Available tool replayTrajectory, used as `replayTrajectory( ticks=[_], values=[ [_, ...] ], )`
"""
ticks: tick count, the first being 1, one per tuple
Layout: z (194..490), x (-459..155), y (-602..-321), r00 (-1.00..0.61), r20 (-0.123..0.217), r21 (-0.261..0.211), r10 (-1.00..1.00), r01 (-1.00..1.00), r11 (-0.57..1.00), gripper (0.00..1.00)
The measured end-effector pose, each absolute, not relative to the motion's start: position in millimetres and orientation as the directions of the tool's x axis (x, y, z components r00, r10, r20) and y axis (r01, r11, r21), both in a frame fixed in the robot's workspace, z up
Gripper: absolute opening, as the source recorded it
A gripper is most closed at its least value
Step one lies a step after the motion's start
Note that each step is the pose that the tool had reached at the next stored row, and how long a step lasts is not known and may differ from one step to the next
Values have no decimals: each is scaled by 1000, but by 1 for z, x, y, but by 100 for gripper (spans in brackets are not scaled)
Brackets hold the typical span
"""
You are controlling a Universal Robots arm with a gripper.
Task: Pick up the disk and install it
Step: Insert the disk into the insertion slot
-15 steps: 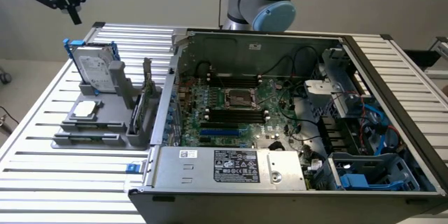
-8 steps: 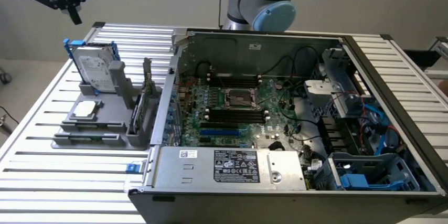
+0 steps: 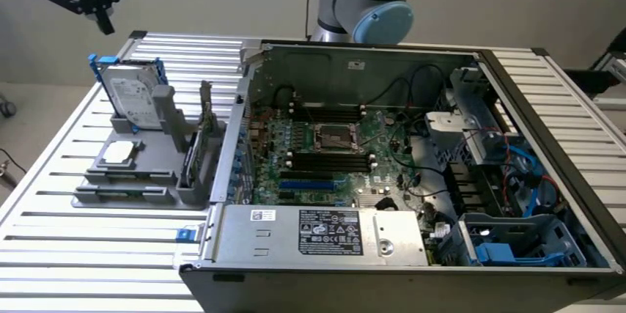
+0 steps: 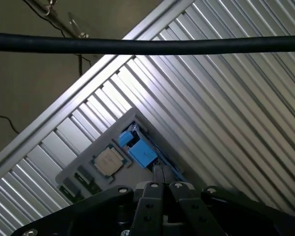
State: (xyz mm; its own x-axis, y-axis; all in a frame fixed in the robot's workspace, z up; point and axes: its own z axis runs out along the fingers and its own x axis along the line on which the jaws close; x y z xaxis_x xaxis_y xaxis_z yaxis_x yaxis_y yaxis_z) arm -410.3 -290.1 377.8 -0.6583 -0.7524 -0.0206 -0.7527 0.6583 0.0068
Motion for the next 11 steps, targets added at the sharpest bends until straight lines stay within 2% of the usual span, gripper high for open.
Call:
replayTrajectory(
  ticks=[11],
  values=[
    [376,-410,-290,-516,-18,10,-856,-856,516,11]
  ],
)
